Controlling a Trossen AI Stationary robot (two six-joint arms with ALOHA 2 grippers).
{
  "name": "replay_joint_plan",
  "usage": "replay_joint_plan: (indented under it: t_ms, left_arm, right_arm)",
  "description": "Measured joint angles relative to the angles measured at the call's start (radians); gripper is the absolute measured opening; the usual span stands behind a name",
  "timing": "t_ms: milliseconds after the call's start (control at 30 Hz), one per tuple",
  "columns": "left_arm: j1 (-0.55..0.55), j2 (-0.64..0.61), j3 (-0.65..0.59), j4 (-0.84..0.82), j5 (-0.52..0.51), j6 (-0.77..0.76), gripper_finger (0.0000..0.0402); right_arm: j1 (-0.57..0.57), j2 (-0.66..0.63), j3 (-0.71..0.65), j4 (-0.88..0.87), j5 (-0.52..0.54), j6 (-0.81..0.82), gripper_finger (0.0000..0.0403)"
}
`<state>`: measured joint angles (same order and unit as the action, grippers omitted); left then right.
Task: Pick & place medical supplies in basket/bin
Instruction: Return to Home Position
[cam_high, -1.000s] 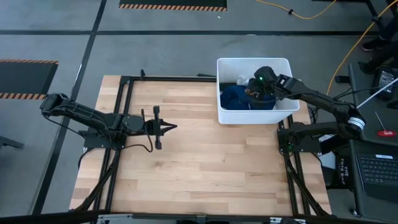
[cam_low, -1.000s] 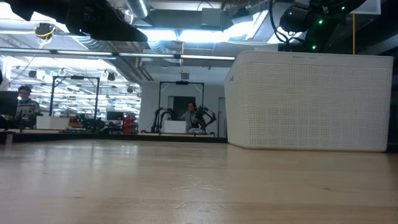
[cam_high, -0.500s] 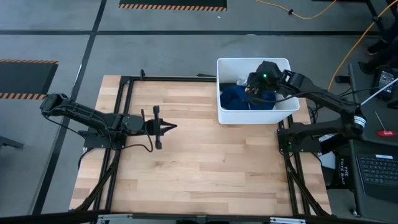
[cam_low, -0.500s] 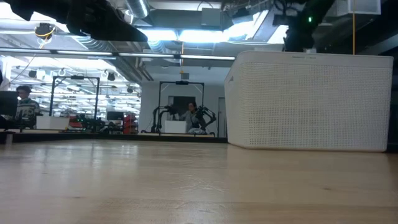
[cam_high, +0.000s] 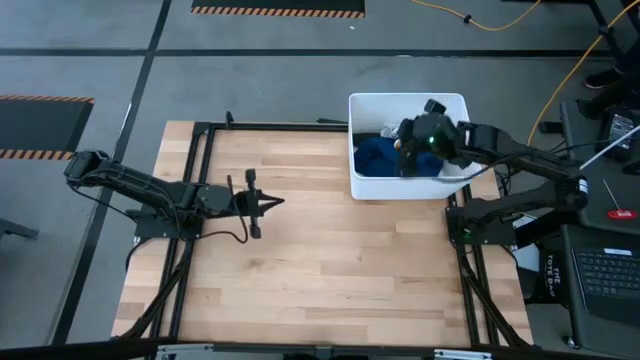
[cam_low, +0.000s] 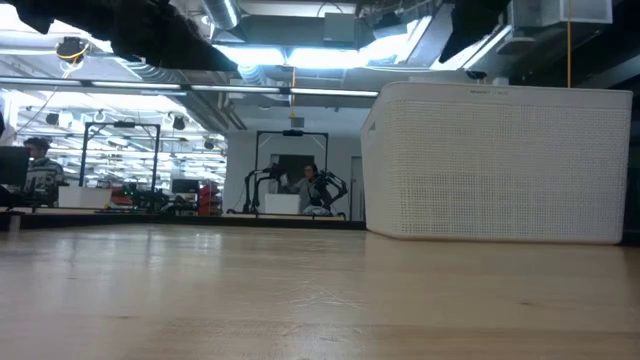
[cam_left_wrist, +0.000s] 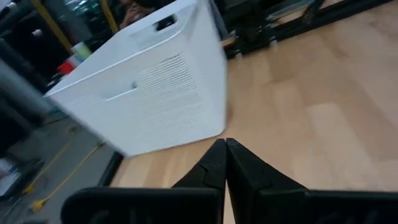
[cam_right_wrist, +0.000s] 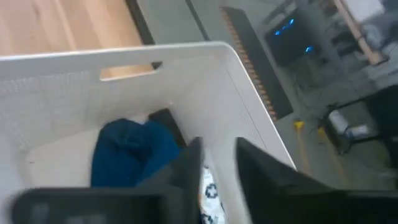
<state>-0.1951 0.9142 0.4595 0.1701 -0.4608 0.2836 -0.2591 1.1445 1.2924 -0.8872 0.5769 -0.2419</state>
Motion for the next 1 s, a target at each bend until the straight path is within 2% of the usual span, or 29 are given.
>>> replay_joint_plan:
  t_ms: [67,133,233,367,467,633,800,933,1000]
  left_arm:
    - [0.010,-0.001,-0.013,0.015,0.071,0.006,0.0003]
    - [0.029,-0.003,-0.024,0.020,0.123,0.024,0.0003]
    - [0.072,-0.011,-0.043,0.072,0.198,0.049,0.0001]
    - [0.154,-0.055,-0.128,0.147,0.312,0.067,0.0002]
    - [0.220,-0.132,-0.191,0.208,0.329,0.055,0.0003]
    - [0.299,-0.286,-0.286,0.229,0.440,0.041,0.0001]
    - [0.345,-0.426,-0.360,0.245,0.447,0.029,0.0003]
    - [0.366,-0.506,-0.405,0.249,0.448,0.029,0.0001]
    - [0.376,-0.536,-0.422,0.247,0.453,0.026,0.0002]
  right_arm:
    - [0.054,0.002,-0.005,0.016,0.030,0.000,0.0042]
    - [0.102,0.000,-0.005,0.048,0.031,-0.006,0.0013]
    - [0.168,0.000,-0.005,0.102,0.028,0.021,0.0013]
    - [0.242,0.017,-0.005,0.133,0.005,0.022,0.0004]
    - [0.276,0.048,-0.005,0.144,0.001,0.023,0.0004]
    - [0.281,0.102,-0.006,0.205,0.002,-0.004,0.0002]
    - [0.280,0.126,-0.007,0.281,-0.018,-0.043,0.0002]
    - [0.280,0.113,-0.053,0.439,-0.157,-0.105,0.0001]
    - [0.281,0.092,-0.125,0.541,-0.171,-0.149,0.0001]
